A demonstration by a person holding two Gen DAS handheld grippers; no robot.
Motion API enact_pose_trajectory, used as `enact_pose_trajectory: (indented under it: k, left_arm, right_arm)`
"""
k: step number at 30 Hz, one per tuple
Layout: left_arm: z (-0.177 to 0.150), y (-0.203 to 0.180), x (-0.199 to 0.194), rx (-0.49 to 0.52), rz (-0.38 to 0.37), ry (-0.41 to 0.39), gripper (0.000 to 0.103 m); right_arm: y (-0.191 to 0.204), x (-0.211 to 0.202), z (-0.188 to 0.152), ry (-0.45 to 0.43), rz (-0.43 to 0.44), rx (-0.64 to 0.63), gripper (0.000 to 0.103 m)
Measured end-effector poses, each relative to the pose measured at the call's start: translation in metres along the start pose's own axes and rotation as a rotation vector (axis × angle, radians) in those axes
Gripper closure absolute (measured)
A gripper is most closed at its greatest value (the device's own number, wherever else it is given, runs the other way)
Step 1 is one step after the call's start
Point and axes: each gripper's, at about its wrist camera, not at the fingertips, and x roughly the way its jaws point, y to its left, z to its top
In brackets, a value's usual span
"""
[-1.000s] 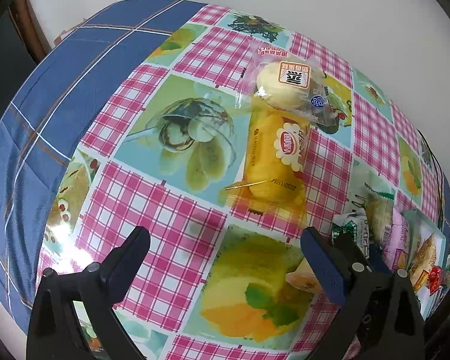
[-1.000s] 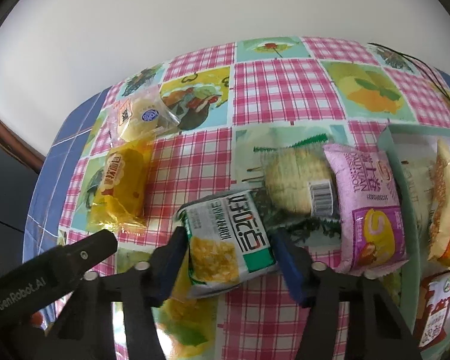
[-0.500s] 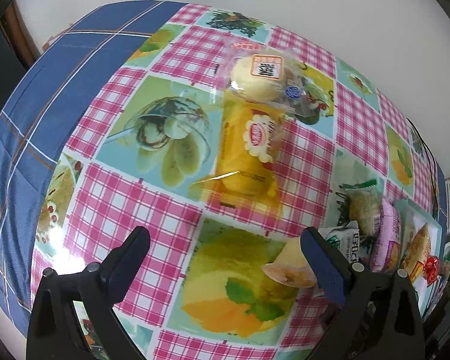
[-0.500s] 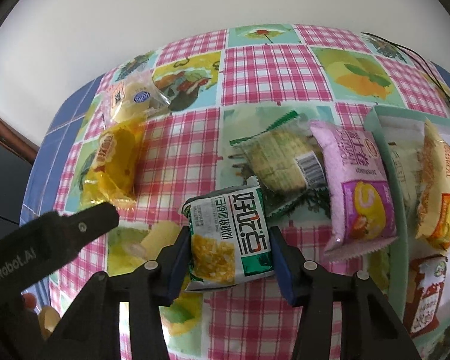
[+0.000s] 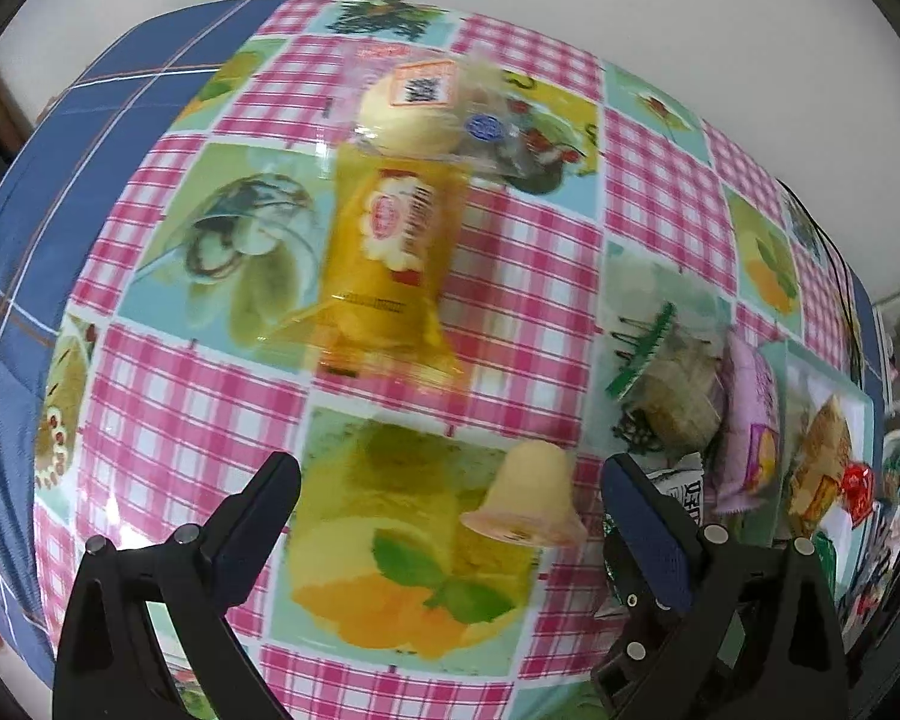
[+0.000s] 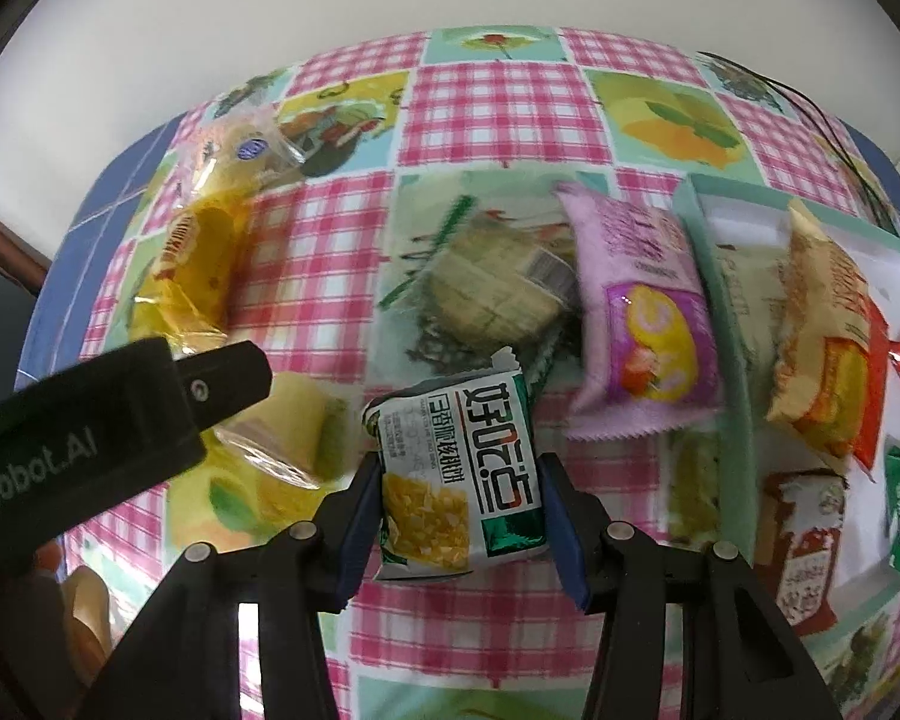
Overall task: Organize snacks
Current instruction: 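Grasp the cream pudding cup with the left gripper while the right gripper holds the biscuit packet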
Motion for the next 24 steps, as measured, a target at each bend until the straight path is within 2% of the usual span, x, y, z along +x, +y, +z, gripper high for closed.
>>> enact_pose_trajectory:
  k: [6,9,15,17,24]
  left_arm:
    - [-0.005,-0.013,0.011,0.007,-0.017,0.030,0.007]
    - [-0.008,-0.019,0.018,0.017,-0.027,0.047,0.024]
    - [-0.011,-0.027,0.029,0.038,-0.028,0.074,0.042]
    - [-0.010,-0.030,0.029,0.045,-0.033,0.072,0.055]
    - [-0.006,-0.034,0.032,0.038,-0.028,0.070,0.057]
  right_arm:
    - [-0.020,-0.003,-0.002,0.010,-0.024,0.017,0.050]
    - [-0.029,-0.005,-0.004,0.014,-0.023,0.022,0.050]
    - [-0.031,-0.007,-0.003,0.023,-0.020,0.016,0.050]
    - [-0.029,-0.009,-0.005,0.023,-0.020,0.018,0.050]
    - [-0.031,-0.010,-0.005,0.027,-0.019,0.021,0.050]
